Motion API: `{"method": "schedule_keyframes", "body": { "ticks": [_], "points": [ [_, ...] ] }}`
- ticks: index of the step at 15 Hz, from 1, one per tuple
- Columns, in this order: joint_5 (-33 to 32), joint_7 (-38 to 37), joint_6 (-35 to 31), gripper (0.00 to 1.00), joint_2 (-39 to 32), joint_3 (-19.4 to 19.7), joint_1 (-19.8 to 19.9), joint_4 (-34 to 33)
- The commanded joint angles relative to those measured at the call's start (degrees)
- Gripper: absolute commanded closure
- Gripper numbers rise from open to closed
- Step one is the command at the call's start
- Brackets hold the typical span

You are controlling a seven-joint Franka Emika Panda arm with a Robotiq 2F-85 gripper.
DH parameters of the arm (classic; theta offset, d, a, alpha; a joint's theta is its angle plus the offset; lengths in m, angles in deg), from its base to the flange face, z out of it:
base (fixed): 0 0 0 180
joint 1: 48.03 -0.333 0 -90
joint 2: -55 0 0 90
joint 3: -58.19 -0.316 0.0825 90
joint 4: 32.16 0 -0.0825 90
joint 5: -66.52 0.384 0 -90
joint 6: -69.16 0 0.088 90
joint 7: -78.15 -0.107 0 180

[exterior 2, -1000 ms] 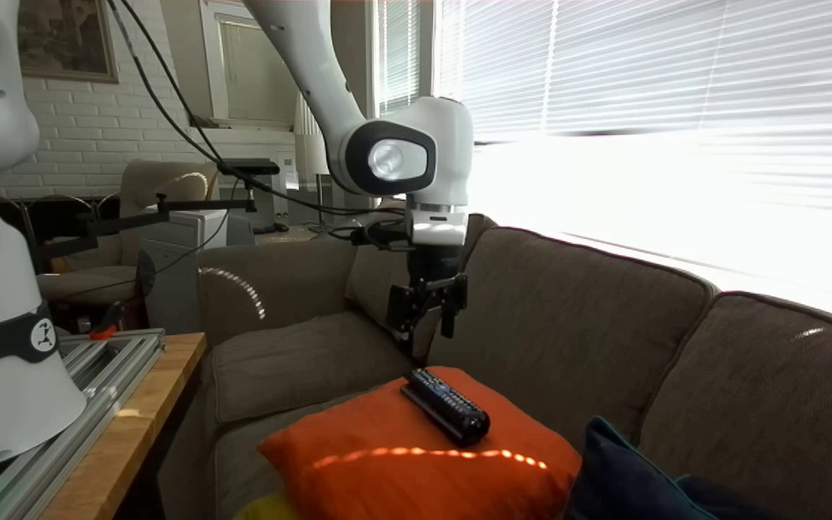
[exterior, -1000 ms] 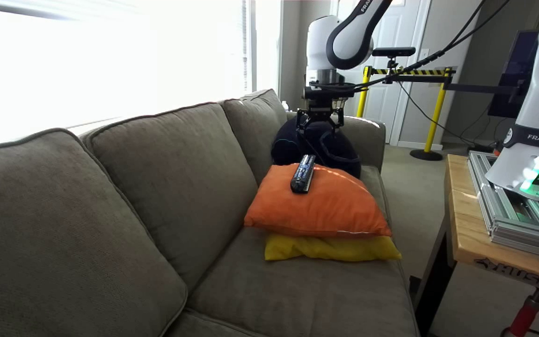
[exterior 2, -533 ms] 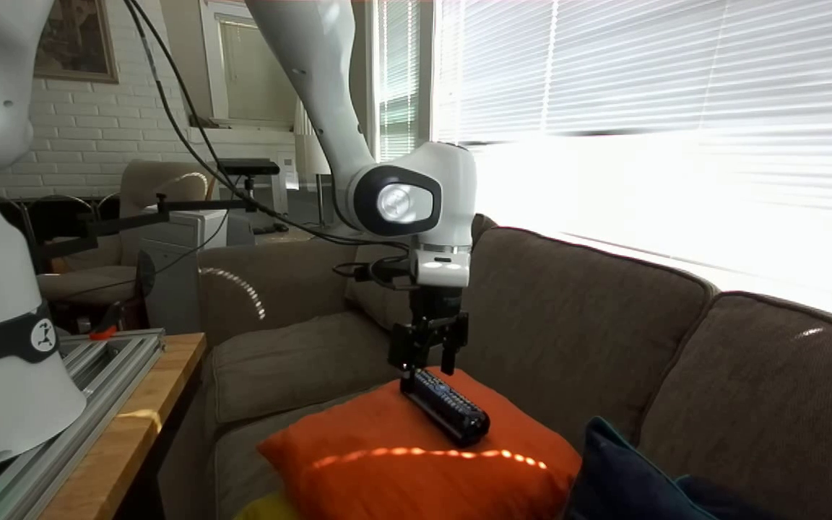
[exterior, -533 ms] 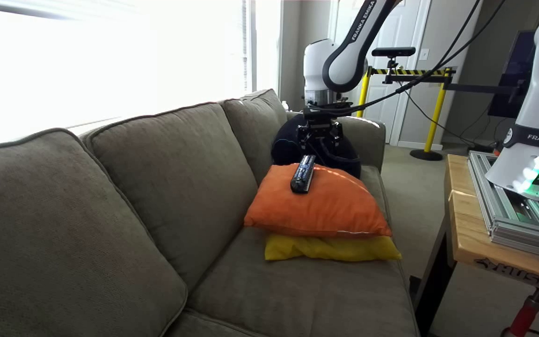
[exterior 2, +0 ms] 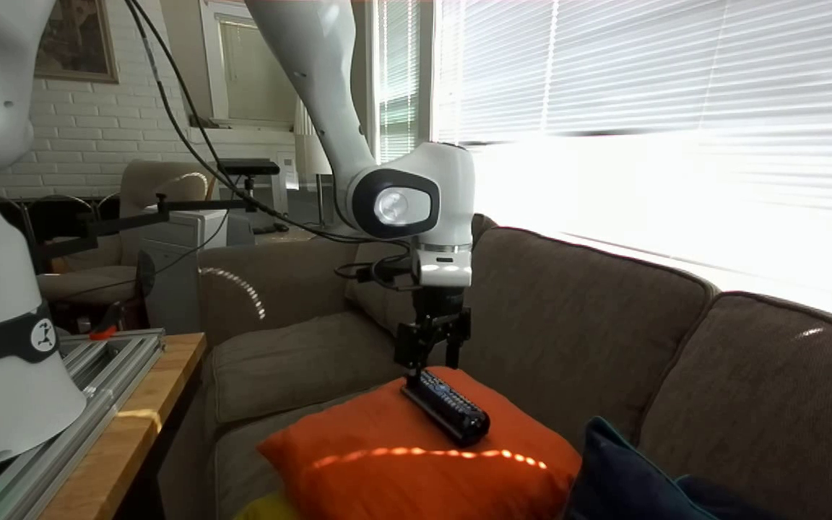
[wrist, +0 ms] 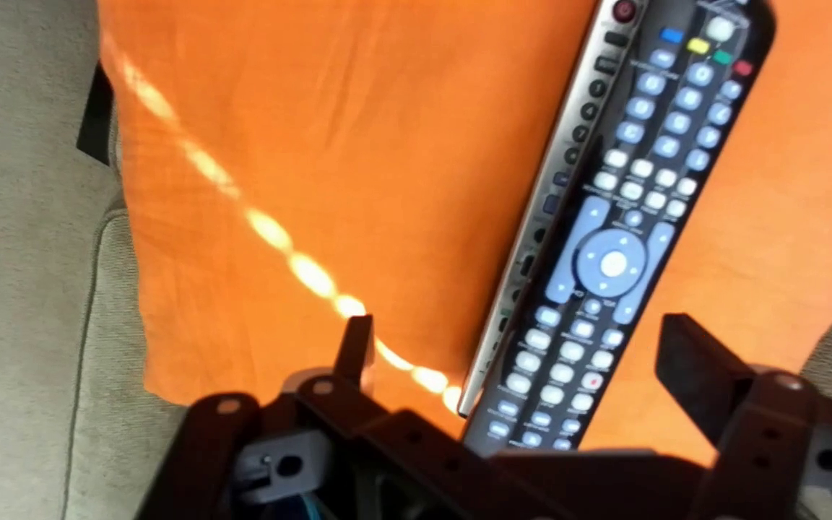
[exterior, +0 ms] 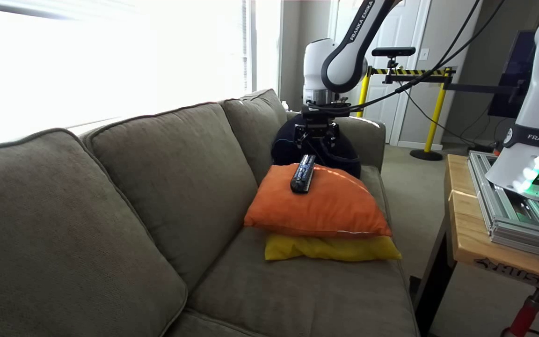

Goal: Rotate the remote control on top to the left.

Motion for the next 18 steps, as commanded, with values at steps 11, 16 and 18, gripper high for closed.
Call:
{"method": "schedule_keyframes", "body": {
  "ticks": [11,16,18],
  "points": [
    [11.6,12.2,-11.3,0.00,-5.2,-3.6,0.0,-0.5],
    [12.8,13.4,-15.9,0.00,-7.8,-4.1,0.9,-1.7],
    [13.9,14.4,-17.9,0.00,-8.8,-5.3,2.0,-2.0]
  ]
}}
